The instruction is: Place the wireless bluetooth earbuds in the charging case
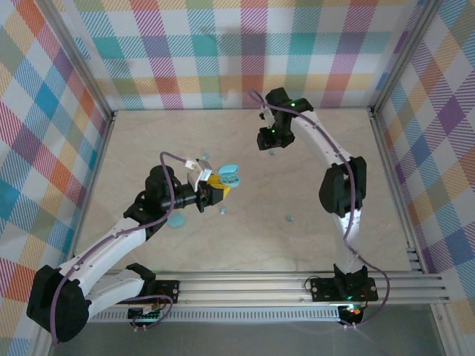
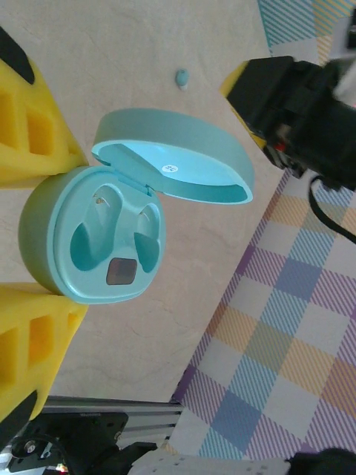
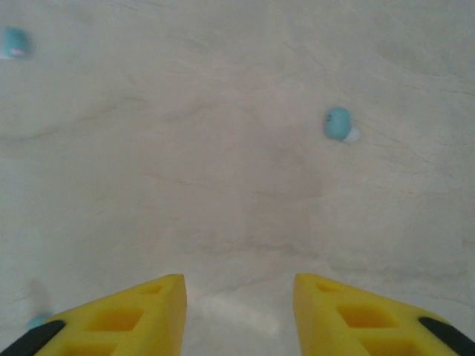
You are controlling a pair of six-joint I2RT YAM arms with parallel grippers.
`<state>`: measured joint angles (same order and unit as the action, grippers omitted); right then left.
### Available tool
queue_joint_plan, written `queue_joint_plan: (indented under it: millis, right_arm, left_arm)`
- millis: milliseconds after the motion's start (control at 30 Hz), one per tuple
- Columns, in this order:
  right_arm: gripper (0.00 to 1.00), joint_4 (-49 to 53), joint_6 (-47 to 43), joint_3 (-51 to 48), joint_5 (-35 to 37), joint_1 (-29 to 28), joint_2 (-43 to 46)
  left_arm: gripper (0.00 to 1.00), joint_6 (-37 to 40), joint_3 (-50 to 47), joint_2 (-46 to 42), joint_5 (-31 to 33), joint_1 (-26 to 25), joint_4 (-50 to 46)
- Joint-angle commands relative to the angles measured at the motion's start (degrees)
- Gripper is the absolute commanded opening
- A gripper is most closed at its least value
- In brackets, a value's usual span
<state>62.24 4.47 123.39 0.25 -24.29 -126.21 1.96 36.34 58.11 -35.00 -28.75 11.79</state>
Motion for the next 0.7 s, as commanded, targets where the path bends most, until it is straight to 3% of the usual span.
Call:
queue_joint_plan:
  millis: [0, 333, 667]
  right_arm:
    - [0.4, -0.67, -2.41, 4.2, 5.88, 0.04, -3.92]
    - [0.35, -1.14, -5.91, 14.63, 8.9, 1.43, -17.87]
    - [0.35, -1.48, -7.61, 17.78, 9.41, 1.79, -22.75]
  left_arm:
    - [0.09, 1.41, -0.71, -0.32, 0.34, -0.52, 0.98]
    - [0.09, 0.4, -1.4, 0.37, 2.41, -0.52, 3.07]
    - [0.09, 0.43, -2.35, -2.35, 5.18, -0.51, 1.93]
